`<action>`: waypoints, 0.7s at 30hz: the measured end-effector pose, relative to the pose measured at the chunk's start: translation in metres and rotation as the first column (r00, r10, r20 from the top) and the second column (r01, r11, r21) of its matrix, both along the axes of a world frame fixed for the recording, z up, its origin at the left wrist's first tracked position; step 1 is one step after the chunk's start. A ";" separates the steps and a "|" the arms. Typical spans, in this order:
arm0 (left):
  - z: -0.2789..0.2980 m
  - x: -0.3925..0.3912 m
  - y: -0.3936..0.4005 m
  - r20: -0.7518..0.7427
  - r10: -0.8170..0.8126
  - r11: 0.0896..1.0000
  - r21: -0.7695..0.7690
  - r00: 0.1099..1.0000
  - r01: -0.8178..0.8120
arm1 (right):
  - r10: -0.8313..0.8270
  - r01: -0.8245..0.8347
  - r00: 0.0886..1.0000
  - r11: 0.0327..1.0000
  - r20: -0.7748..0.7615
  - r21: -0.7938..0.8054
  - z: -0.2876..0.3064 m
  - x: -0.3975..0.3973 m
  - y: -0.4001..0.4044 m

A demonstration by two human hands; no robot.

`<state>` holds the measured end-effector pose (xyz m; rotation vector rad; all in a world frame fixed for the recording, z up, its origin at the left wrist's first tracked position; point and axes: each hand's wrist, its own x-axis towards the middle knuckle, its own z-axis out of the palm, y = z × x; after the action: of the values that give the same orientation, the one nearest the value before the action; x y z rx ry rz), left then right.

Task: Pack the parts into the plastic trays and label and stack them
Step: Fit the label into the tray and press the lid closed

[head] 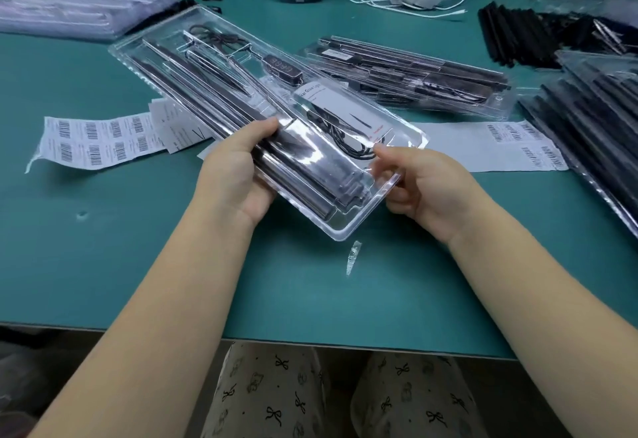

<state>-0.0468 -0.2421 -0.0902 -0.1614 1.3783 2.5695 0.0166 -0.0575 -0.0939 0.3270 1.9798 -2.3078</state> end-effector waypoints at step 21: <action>-0.001 -0.007 -0.003 0.026 -0.015 0.962 0.274 1.000 0.007 | -0.260 0.255 0.966 0.950 0.001 0.180 0.008 -0.005 0.012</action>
<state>-0.0539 -0.2453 -0.0907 -0.1422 0.9959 2.7028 0.0113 -0.0459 -0.0862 0.6619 2.2582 -2.2550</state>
